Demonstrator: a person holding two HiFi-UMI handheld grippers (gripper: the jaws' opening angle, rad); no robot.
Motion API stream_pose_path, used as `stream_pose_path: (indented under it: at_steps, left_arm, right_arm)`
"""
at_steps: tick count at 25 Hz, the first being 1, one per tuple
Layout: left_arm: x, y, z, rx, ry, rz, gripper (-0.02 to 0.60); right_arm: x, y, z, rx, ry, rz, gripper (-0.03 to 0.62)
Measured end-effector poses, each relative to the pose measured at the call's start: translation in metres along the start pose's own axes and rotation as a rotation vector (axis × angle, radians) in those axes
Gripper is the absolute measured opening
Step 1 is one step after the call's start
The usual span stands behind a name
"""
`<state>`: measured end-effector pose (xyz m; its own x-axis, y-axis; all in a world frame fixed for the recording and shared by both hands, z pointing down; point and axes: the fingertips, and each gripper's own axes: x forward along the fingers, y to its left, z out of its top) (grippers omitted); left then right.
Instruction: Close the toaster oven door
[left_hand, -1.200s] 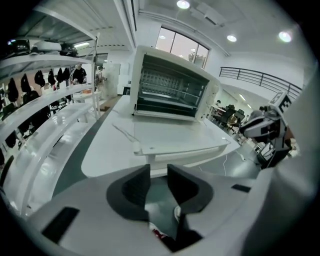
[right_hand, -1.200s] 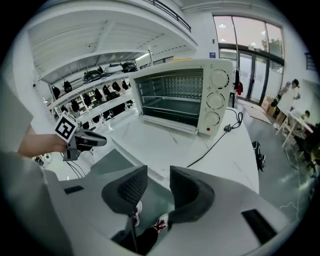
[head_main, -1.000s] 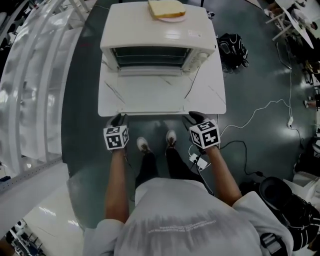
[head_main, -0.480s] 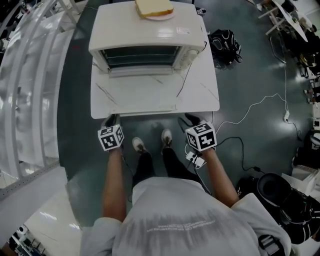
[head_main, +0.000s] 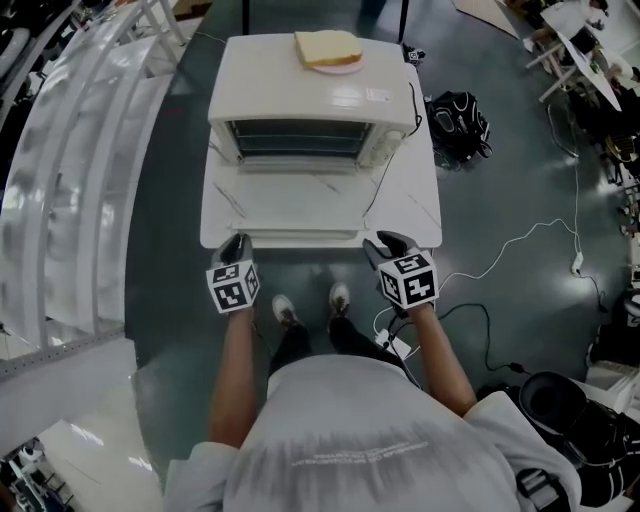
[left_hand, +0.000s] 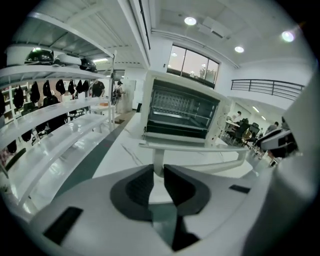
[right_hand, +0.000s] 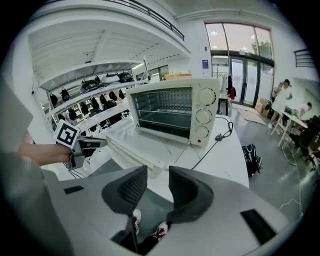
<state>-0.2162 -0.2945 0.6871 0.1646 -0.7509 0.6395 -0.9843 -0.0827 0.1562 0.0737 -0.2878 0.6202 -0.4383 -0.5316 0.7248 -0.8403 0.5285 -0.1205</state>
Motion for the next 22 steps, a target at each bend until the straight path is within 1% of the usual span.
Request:
stream_pose_path:
  at_steps: [3,8,11,13,15,22]
  left_arm:
    - [-0.008,-0.002,0.030,0.031,-0.062,-0.004,0.072]
    - [-0.017,-0.008,0.081,0.081,-0.149,-0.048,0.072]
    - [-0.020,-0.009,0.110,0.082,-0.191,-0.081,0.072]
    - [-0.019,-0.010,0.128,0.059,-0.212,-0.118,0.072]
    - [-0.015,-0.011,0.146,0.058,-0.224,-0.142,0.072]
    - [-0.001,-0.011,0.199,0.098,-0.256,-0.132,0.072]
  right_arm:
    - [0.000,-0.005,0.025,-0.022,-0.059,-0.011,0.133]
    - [-0.007,-0.009,0.063,-0.063,-0.157,-0.026,0.133]
    - [-0.015,-0.009,0.084,-0.073,-0.216,-0.034,0.132]
    - [-0.019,-0.012,0.094,-0.077,-0.243,-0.041,0.132]
    - [-0.021,-0.015,0.103,-0.081,-0.261,-0.047,0.132]
    - [-0.025,-0.026,0.126,-0.072,-0.297,-0.077,0.132]
